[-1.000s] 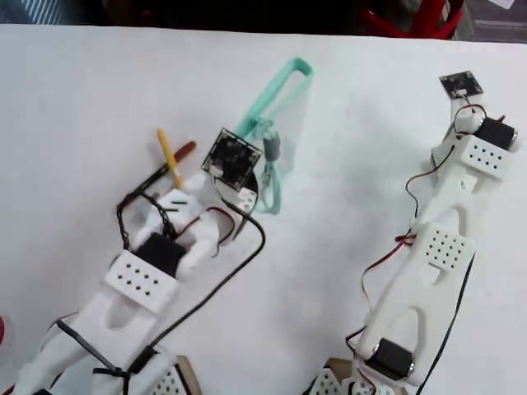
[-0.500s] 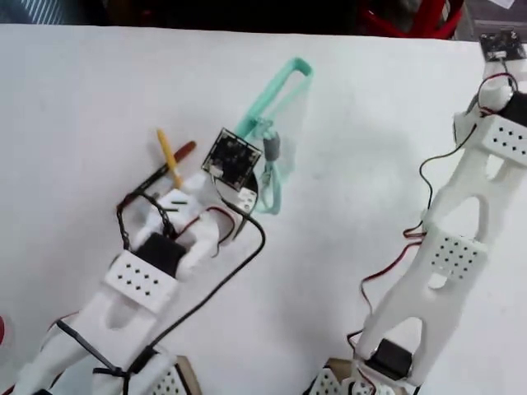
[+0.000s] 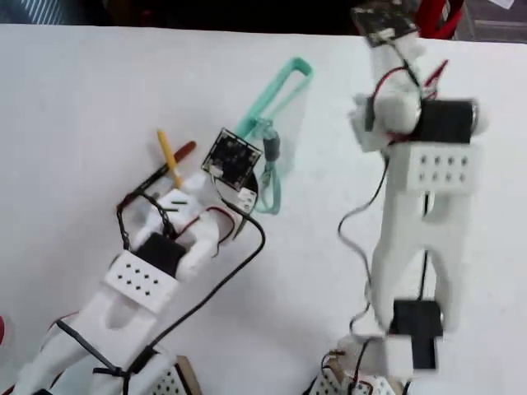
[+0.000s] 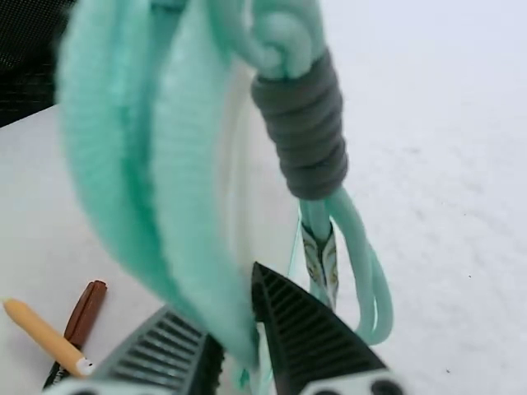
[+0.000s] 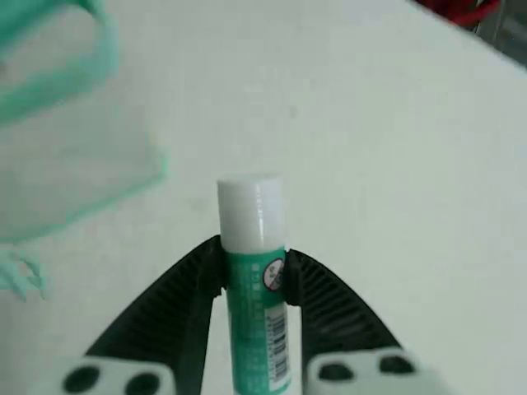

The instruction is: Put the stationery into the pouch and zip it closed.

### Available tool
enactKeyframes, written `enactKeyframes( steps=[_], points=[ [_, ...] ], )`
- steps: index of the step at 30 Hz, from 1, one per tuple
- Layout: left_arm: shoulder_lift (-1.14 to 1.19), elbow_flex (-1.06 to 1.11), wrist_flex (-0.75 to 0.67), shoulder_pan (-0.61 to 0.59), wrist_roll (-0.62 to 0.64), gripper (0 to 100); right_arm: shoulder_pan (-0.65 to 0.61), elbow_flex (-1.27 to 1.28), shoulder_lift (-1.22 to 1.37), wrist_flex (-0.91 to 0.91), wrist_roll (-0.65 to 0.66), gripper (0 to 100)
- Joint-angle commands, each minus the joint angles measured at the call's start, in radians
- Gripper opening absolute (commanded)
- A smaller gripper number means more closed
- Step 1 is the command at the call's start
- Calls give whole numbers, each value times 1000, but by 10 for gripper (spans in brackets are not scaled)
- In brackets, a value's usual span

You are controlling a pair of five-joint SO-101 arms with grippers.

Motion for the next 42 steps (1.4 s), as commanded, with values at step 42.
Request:
enactKeyframes(
  steps=[42],
  points=[
    [2,-3,-11,-1,6,27,-213,830,-314,-1382,-370,17]
  ],
)
